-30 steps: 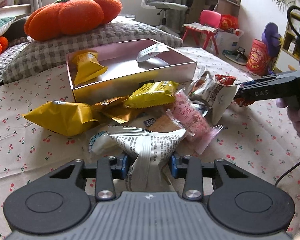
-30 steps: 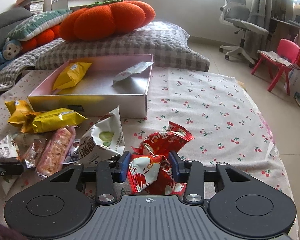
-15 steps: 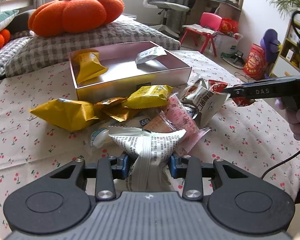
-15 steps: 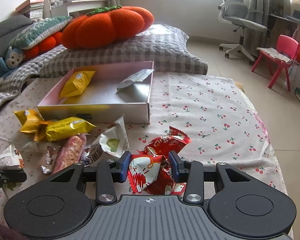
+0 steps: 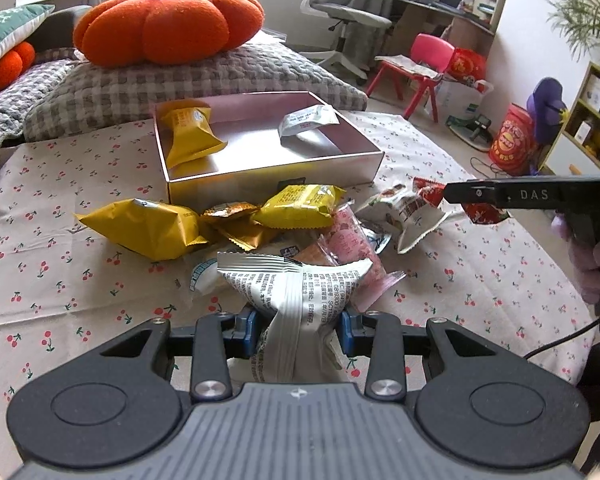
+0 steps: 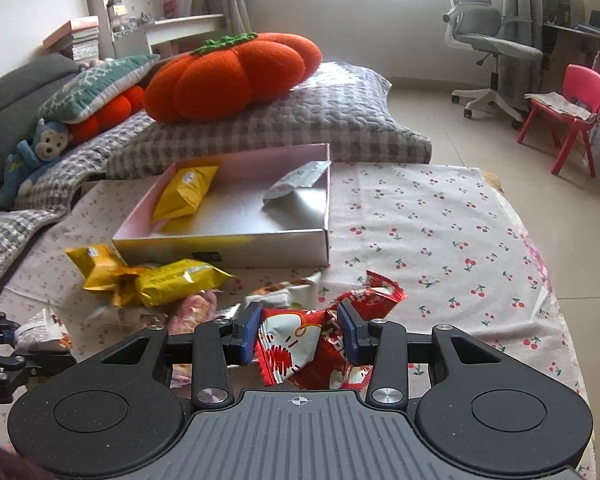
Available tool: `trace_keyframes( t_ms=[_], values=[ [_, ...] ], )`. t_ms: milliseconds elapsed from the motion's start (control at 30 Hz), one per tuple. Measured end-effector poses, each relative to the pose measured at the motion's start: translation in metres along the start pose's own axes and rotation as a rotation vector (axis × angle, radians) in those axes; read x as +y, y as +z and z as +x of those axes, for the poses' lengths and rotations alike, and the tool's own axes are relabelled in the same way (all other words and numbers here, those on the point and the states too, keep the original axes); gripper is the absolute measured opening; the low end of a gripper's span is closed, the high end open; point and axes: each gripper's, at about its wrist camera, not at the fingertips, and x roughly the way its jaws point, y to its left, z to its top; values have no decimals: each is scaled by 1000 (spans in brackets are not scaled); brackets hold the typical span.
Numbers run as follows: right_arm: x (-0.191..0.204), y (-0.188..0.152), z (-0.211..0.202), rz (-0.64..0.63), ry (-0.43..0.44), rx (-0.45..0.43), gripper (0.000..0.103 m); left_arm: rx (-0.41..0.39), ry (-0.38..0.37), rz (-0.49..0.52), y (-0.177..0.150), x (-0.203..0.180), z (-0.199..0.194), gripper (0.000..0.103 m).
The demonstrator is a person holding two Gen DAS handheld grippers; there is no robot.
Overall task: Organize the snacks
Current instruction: 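Carry white packet in left tool while right tool carries red wrapper into box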
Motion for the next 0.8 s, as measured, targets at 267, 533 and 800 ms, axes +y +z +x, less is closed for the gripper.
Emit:
trace_keyframes(
  t_ms=[267, 533, 800],
  values=[
    [8, 6, -7, 3, 32, -23, 39, -24, 5, -38, 10, 4, -5, 34],
    [16, 19, -4, 11, 61, -33, 39, -55, 23, -73, 31, 8, -4, 34],
    [25, 42, 5, 13, 89, -85, 39, -123, 62, -144, 64, 18, 7, 34]
  ],
)
